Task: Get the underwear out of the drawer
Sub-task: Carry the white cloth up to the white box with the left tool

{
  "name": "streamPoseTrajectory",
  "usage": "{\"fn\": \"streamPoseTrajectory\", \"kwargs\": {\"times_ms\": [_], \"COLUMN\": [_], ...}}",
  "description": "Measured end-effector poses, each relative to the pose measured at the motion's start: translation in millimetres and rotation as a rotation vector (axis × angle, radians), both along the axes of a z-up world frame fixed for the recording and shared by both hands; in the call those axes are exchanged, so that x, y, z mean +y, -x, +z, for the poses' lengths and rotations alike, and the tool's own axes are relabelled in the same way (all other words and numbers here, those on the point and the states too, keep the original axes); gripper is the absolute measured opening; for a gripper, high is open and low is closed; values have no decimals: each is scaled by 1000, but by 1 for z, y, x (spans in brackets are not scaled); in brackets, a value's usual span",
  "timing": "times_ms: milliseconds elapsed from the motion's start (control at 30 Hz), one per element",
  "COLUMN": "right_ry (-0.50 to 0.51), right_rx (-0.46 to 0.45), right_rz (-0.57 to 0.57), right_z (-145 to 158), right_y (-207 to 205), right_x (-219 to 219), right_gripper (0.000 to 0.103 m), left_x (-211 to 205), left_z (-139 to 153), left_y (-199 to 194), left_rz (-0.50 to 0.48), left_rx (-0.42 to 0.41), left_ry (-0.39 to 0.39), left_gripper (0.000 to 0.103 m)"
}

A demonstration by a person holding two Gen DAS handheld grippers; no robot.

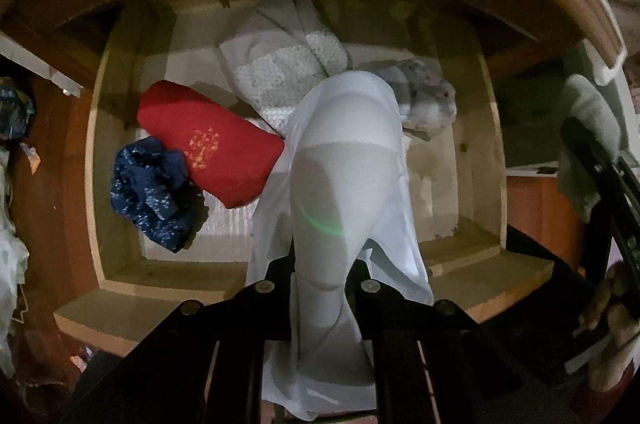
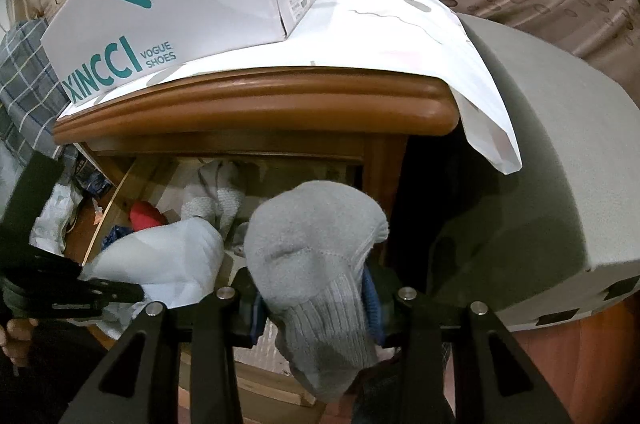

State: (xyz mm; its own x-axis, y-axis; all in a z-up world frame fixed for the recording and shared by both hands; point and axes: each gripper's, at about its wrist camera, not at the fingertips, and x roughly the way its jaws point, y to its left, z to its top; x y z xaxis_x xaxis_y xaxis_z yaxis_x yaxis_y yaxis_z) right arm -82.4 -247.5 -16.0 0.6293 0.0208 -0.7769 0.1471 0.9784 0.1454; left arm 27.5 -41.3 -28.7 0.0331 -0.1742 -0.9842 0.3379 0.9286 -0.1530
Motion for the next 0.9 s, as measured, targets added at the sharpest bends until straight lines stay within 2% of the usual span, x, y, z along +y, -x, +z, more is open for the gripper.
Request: {"fn": "streamPoseTrajectory", "kwargs": {"times_ms": [333,900], "right_ry": [4,-10], "right_rx": [-3,-10], "right_rz": [4,-9], "right_z": [0,2], "right_y": [0,-1], "right_x": [1,-3], "right_gripper": [39,39], "left_x": [4,39], "left_z": [30,108], "left_y": [8,37], "left_rz": [-16,-47], "left_rx": [-92,-252], "left_ry": [10,45], "left_gripper": [9,9]}}
